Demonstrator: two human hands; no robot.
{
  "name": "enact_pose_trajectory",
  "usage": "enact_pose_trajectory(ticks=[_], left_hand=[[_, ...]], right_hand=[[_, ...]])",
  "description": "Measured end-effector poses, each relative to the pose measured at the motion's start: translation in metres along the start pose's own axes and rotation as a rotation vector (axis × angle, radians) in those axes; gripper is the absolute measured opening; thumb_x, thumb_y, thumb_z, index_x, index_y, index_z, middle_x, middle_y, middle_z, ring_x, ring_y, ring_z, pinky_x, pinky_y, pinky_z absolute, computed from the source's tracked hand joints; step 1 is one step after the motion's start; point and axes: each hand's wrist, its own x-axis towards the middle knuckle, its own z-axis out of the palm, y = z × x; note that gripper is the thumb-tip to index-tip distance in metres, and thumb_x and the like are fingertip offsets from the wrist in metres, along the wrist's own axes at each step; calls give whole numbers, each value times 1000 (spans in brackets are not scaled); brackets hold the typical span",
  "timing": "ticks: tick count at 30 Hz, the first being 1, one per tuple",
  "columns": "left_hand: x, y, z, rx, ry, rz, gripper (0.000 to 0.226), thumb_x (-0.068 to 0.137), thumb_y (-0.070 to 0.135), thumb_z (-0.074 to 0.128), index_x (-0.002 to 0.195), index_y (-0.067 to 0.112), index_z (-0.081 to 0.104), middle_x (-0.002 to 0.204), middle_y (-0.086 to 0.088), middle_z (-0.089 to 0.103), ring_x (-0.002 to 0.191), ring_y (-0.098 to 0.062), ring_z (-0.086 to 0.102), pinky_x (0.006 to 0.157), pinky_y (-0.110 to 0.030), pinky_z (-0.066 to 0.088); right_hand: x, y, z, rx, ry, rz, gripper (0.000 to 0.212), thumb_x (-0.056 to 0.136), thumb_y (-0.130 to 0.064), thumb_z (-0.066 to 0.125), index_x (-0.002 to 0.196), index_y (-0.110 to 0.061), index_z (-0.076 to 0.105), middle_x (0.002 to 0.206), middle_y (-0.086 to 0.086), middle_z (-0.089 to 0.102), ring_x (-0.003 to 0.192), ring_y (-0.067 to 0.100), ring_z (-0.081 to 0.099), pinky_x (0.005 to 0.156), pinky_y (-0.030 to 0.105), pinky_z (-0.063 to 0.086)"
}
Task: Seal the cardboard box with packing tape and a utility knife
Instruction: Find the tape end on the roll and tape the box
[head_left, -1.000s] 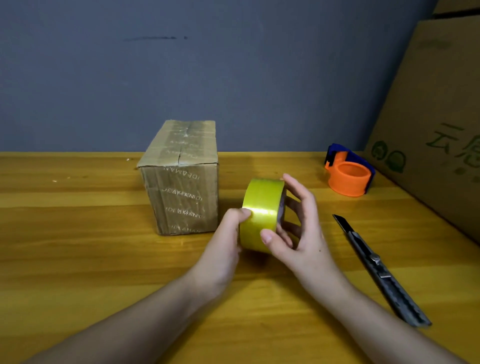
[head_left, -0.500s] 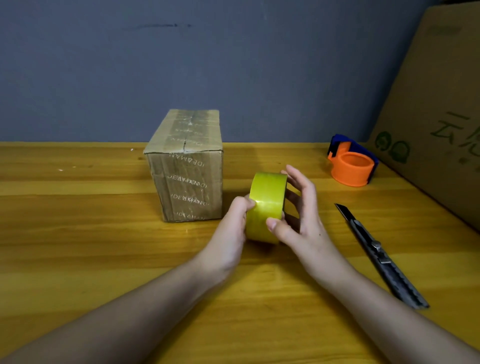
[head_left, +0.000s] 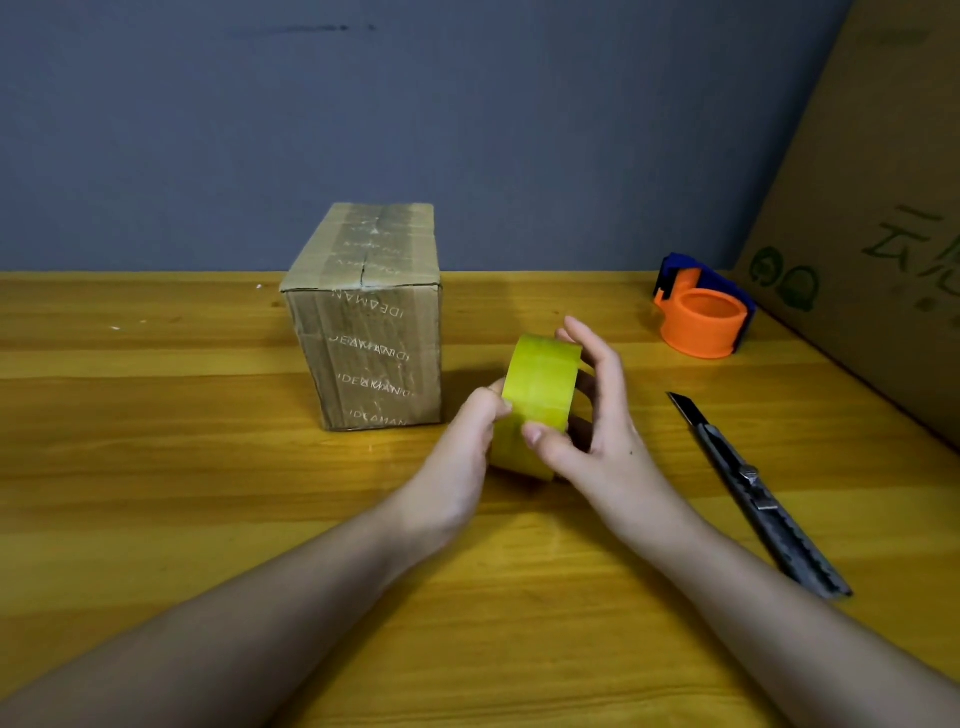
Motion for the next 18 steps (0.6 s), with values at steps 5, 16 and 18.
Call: enact_pose_trajectory(ticks=[5,16,18], left_hand=[[3,-4,-1,-39,21,-53,52,78,23,40,123,0,52,114,-24,61,107,-34,55,75,-26,47],[0,-3,-5,74,37,-2,80,57,17,31,132,-6,42,123,-27,53,108,-29,45,87,-31,38],[-2,-1,-9,111,-67,-10,90,53,11,34,142,-7,27,136,-33,42,123,-38,42,79,-27,37]], right_hand=[[0,-1,0,-5,1,8,84,71,-38,66,142,-42,21,145,-11,29,132,-3,32,101,5,31],[0,-1,0,-32,3,13,83,73,-33,64,143,-40,20,145,-11,29,131,-4,32,93,-5,29],[0,-1,-1,-26,2,12,83,73,-33,64,144,-39,20,144,-11,29,131,-3,32,93,-5,29]])
